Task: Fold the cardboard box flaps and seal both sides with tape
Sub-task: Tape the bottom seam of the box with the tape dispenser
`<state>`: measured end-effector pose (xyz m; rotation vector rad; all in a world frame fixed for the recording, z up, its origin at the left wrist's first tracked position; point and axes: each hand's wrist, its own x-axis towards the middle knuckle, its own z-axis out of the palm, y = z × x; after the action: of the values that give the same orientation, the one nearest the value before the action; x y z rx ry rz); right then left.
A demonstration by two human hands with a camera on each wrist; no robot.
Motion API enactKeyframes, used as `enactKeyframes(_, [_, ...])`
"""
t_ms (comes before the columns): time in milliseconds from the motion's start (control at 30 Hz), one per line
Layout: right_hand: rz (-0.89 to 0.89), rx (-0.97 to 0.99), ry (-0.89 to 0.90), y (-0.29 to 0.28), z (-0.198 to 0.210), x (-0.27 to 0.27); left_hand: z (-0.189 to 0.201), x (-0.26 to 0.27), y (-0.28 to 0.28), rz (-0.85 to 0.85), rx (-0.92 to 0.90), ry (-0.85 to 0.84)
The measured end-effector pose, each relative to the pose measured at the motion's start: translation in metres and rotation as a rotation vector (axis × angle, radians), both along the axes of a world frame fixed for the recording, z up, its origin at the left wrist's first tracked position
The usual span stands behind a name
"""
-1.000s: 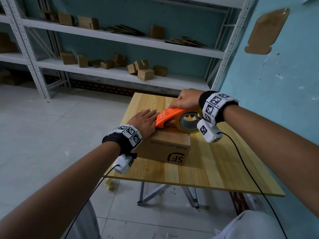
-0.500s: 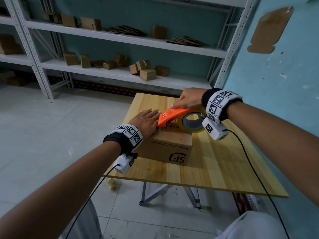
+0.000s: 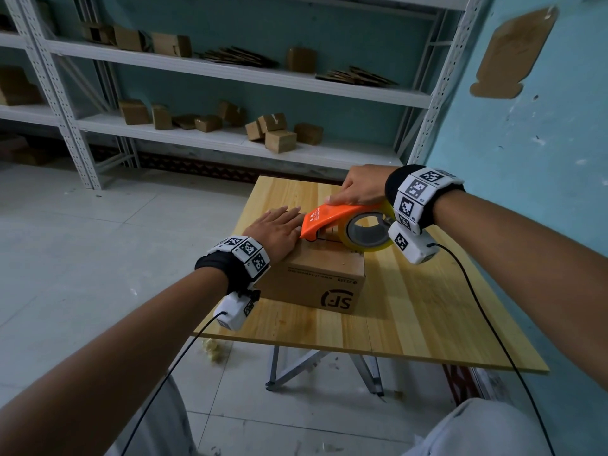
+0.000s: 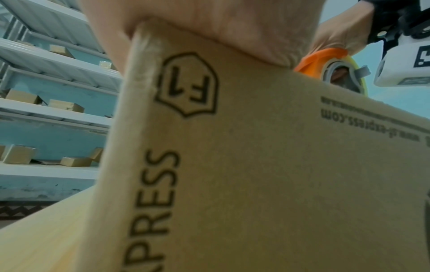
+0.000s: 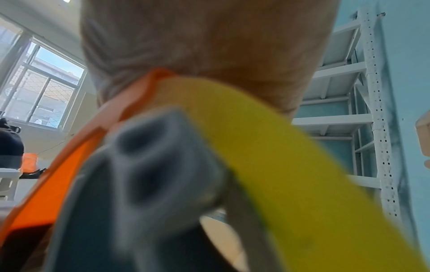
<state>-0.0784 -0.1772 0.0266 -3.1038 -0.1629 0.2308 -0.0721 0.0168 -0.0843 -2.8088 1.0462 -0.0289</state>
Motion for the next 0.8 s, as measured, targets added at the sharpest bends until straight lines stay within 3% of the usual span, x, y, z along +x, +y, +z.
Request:
enactKeyframes(600, [0.002, -0.035, 0.013, -0.003, 0.001, -0.002, -0.003, 0.002, 0.0, -0.031, 0.048, -0.038])
enactKeyframes(800, [-0.036, -0.004, 0.038, -0.021, -0.003, -0.007, -0.009, 0.012, -0.001, 0.028, -0.048, 0.052])
